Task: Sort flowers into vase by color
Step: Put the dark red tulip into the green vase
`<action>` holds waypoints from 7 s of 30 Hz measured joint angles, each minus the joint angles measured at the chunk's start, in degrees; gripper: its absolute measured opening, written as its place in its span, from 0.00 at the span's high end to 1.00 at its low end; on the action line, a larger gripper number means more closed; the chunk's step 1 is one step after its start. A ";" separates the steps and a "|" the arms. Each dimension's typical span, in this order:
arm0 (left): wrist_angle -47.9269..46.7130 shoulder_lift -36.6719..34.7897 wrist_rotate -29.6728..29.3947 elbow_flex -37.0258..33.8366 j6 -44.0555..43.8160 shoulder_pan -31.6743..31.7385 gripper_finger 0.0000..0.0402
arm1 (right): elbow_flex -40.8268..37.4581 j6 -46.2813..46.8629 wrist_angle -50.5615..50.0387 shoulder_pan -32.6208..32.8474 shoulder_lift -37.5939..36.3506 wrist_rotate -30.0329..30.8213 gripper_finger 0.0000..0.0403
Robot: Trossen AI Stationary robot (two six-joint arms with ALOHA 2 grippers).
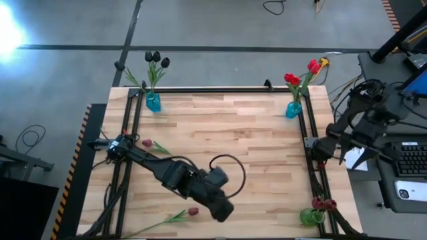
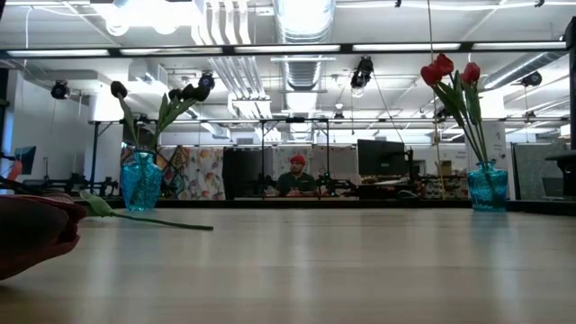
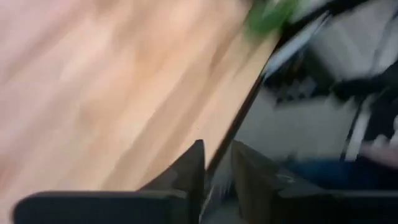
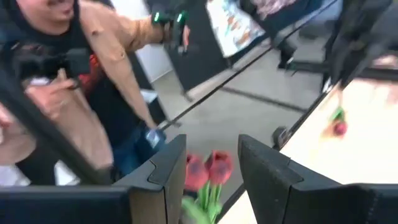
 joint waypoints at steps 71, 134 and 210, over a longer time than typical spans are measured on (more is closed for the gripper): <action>52.26 1.55 -6.99 -42.59 5.60 26.28 1.00 | 29.02 6.26 -3.75 -0.07 24.50 38.18 0.66; 0.79 -23.93 -34.18 -57.29 -50.83 -15.57 0.55 | 5.55 36.14 -7.24 -57.99 71.68 1.53 0.61; 26.75 -14.08 -53.13 -33.40 -11.54 -15.33 0.56 | 5.55 16.21 64.81 -12.47 29.23 -17.23 0.98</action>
